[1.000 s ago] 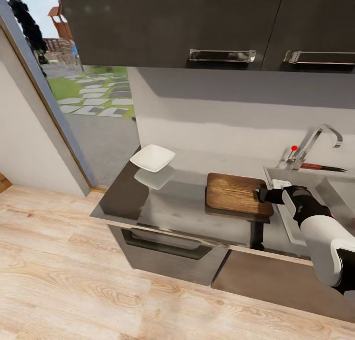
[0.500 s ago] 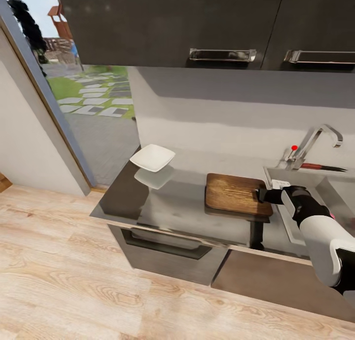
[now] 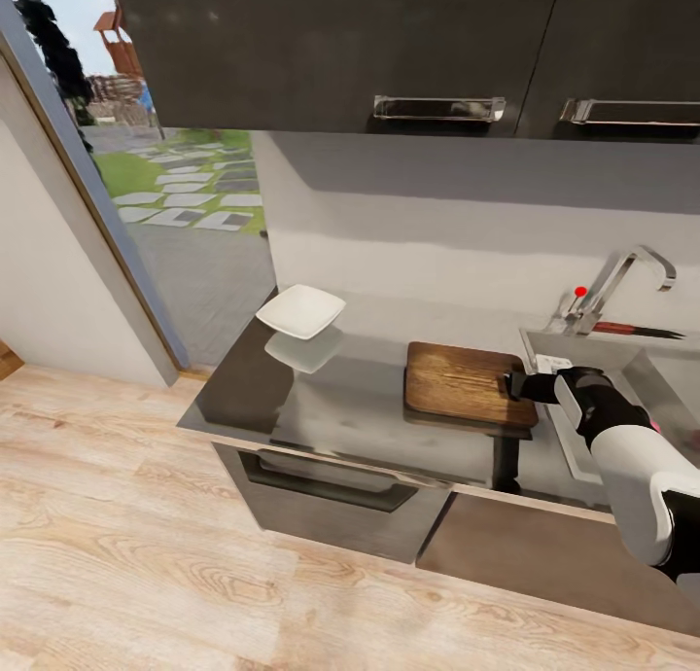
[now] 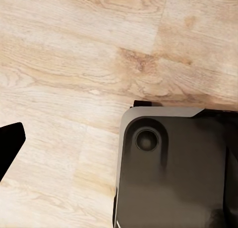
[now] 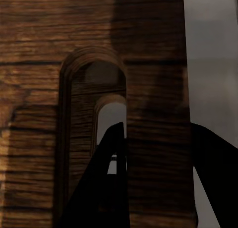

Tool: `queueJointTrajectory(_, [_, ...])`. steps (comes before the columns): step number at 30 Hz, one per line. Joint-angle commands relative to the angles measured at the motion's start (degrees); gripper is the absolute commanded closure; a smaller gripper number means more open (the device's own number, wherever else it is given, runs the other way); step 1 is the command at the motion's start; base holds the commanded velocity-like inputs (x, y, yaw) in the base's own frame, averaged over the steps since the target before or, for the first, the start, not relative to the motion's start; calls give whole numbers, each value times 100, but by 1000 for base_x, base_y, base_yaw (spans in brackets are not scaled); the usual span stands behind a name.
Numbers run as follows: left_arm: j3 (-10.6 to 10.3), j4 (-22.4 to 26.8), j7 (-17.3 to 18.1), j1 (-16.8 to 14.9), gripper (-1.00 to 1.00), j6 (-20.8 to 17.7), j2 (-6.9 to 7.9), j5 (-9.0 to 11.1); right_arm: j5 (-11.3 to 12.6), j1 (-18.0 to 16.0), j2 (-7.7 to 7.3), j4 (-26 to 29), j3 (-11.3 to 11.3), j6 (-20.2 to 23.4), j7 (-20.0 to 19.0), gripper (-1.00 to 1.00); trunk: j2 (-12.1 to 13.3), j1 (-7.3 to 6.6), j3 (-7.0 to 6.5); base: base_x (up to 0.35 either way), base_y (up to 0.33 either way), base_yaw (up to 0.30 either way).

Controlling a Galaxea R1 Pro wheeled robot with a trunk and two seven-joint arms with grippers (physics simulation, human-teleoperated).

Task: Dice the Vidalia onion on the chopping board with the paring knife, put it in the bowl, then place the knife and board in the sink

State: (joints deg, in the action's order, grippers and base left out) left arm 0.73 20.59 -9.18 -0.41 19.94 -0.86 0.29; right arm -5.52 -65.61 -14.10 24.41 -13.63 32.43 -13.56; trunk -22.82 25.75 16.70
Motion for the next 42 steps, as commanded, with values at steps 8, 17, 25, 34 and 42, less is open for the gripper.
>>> queueJointTrajectory(8, [6, -4, -6, -3, -100, 19, -2, 6, -54, -5, 4, -14, -35, 26, -42, 100, -10, 3, 10, 0, 0, 0])
queueJointTrajectory(17, [6, -11, -5, -3, -100, 19, -2, 6, -54, -5, 7, -15, -35, 26, -42, 100, -10, 3, 10, 0, 0, 0])
queueJointTrajectory(25, [6, -11, -6, -3, -100, 19, -2, 6, -54, -5, 12, -15, -35, 26, -44, 100, -10, 3, 10, 0, 0, 0])
queueJointTrajectory(34, [6, -11, -5, -3, -100, 19, -2, 6, -49, -5, 13, -15, -33, 26, -58, 100, -10, 3, 10, 0, 0, 0])
queueJointTrajectory(42, [6, -11, -5, -3, -100, 19, -2, 6, -46, -5, 13, -15, -26, 26, -67, 100, -10, 3, 10, 0, 0, 0])
